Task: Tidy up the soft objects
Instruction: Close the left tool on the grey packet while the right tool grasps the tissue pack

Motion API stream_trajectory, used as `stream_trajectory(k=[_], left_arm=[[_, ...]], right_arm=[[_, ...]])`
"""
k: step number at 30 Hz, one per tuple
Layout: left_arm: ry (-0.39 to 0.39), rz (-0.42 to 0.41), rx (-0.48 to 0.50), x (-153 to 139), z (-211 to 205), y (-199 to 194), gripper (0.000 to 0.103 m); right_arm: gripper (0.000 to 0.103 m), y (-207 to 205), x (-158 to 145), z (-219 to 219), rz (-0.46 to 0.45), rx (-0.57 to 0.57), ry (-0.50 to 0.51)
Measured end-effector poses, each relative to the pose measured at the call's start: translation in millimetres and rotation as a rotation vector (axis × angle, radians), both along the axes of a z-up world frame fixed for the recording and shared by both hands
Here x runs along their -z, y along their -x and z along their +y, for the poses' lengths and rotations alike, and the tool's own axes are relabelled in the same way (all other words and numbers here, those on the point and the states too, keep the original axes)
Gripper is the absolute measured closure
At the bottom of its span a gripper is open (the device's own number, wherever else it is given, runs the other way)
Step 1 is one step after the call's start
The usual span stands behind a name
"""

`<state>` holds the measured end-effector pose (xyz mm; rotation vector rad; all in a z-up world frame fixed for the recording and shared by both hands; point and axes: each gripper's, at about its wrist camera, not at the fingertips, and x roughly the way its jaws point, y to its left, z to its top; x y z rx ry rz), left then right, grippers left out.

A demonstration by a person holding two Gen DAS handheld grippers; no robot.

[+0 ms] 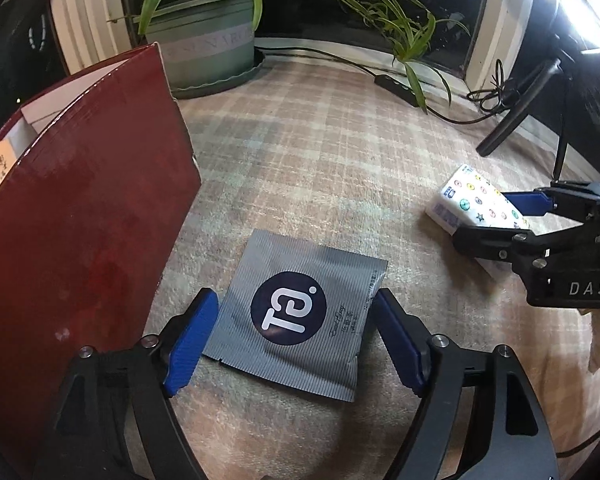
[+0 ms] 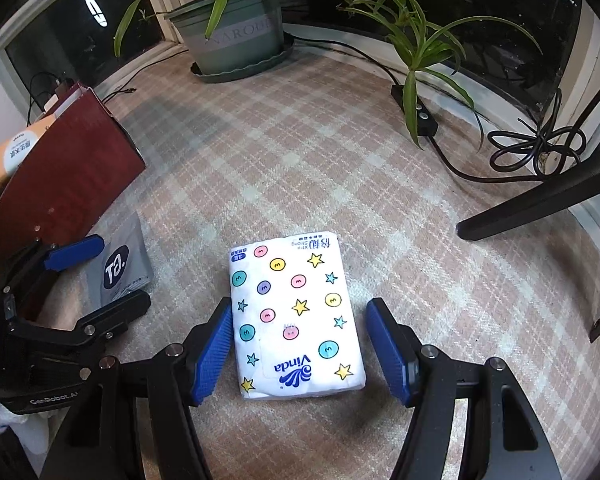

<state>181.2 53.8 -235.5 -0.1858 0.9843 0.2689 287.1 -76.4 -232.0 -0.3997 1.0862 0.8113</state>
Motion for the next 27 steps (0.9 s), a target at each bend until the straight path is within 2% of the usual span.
stream_trajectory(k=[7, 11, 15, 17, 19, 22, 24, 27], left_arm=[[-0.015, -0.021, 0.007, 0, -1, 4, 0.025], [-0.013, -0.022, -0.001, -2, 1, 6, 0.032], [-0.016, -0.018, 0.000, -2, 1, 7, 0.033], [-0.017, -0.018, -0.005, -3, 1, 8, 0.035], [-0.017, -0.020, -0.009, -3, 1, 9, 0.036], [-0.025, -0.023, -0.010, -4, -1, 12, 0.037], [-0.031, -0.033, -0.010, -7, -3, 14, 0.041], [-0.040, -0.054, 0.000, -14, -7, 16, 0.052]], right_arm=[[0.041, 2, 1, -1, -0.006, -0.007, 0.004], [0.041, 1, 1, -1, -0.007, -0.009, 0.005], [0.041, 3, 1, -2, -0.008, -0.016, 0.010], [0.044, 3, 1, -2, -0.011, -0.021, 0.013], [0.052, 5, 1, -2, -0.017, -0.027, 0.017], [0.053, 7, 0, -2, -0.019, -0.033, 0.021], [0.053, 6, -1, -1, -0.016, -0.036, 0.019], [0.053, 6, -1, -3, -0.012, -0.030, 0.009]])
